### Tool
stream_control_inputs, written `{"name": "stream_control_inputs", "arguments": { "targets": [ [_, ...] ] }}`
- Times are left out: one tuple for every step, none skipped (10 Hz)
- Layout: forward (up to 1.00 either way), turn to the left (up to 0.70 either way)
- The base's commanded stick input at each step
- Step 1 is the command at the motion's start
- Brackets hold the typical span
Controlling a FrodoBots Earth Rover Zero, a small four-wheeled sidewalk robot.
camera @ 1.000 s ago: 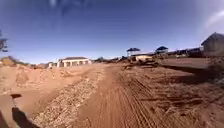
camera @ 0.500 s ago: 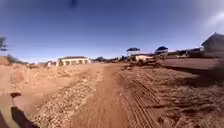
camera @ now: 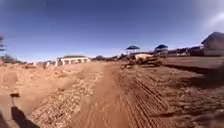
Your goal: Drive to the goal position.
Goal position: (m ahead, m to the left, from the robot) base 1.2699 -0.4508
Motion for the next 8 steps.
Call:
{"name": "stream_control_inputs", "arguments": {
  "targets": [
    [0.5, 0.0],
    [0.5, 0.0],
    [0.5, 0.0],
    [0.5, 0.0],
    [0.5, 0.0],
    [0.5, 0.0],
    [0.5, 0.0],
    [0.5, 0.0]
  ]
}}
